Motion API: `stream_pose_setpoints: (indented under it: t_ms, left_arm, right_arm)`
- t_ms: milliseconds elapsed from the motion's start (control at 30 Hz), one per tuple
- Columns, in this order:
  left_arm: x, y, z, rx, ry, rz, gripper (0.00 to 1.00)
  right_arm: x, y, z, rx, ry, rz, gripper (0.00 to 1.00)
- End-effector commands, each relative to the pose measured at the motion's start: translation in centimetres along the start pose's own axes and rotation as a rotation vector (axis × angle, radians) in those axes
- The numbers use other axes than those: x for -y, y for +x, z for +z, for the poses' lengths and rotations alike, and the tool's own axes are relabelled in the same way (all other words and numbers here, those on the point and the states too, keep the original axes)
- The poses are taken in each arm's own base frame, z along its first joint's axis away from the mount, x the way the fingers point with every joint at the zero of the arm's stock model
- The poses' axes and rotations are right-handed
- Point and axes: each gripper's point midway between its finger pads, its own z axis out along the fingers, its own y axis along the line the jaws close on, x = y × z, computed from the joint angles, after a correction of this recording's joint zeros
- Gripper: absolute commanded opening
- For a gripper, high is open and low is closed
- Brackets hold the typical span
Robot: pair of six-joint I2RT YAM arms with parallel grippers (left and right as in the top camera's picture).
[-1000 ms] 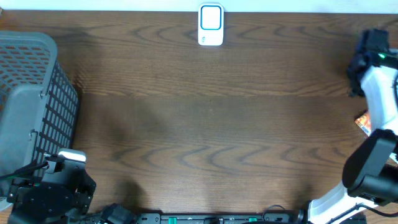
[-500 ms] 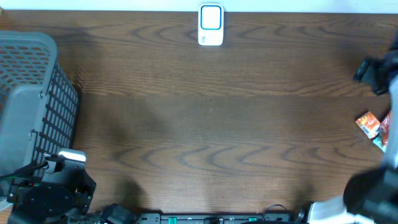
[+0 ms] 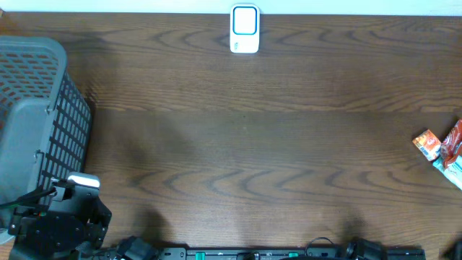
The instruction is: Scan the item barcode
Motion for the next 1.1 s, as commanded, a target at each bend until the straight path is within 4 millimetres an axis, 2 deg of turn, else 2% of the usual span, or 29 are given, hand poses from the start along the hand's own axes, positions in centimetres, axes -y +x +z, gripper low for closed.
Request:
stream_pose_setpoints:
  t_ms: [0,100,167,233,300,367,467,567,667,833,933,1067]
  left_arm:
    - [-0.3,0.0,-0.2,0.006,-0.008,-0.017,0.86]
    - [-0.3,0.0,-0.2,0.006,-0.008,-0.017,0.86]
    - [-0.3,0.0,-0.2,0.006,-0.008,-0.017,0.86]
    - [-0.3,0.0,-0.2,0.006,-0.008,-0.017,0.86]
    - [-0.3,0.0,-0.2,0.006,-0.008,-0.017,0.86]
    - [-0.2,0.0,-0.2,0.006,-0.008,-0.017,0.86]
    - [-0.2,0.0,-0.2,0.006,-0.008,-0.017,0.86]
    - [-0.3,0.0,-0.2,0.006,-0.008,-0.017,0.86]
    - [-0.3,0.0,-0.2,0.006,-0.008,-0.017,0.86]
    - [-0.2,0.0,-0.2,0.006,-0.008,-0.017,0.86]
    - [-0.3,0.0,-0.2,0.006,-0.008,-0.017,0.86]
    - [-0.3,0.0,-0.2,0.006,-0.008,-0.017,0.86]
  right_arm:
    - [2.6,0.8,-3.3,0.040,0.120,0.037,0.99]
    - [2.9,2.0,-7.4,0.077,0.106,0.072,0.99]
    - [3.3,3.1,-9.3,0.077,0.103,0.071,0.99]
    - [4.4,4.2,-12.5,0.114,0.145,0.057,0.99]
    - [4.2,4.0,-14.3,0.173,0.121,0.085,0.99]
    - [4.2,2.9,-15.9,0.261,0.106,0.096,0.99]
    - [4.1,1.8,-16.4,0.313,0.097,0.102,0.99]
    - [3.5,2.3,-14.7,0.280,0.072,0.099,0.99]
    - [2.9,2.9,-12.1,0.243,0.028,0.161,0.99]
    - [1.7,3.3,-5.4,0.213,-0.146,0.293,0.99]
    - [0.6,5.8,-0.8,0.154,-0.213,0.307,0.99]
    - [-1.4,10.4,4.6,0.088,-0.265,0.314,0.99]
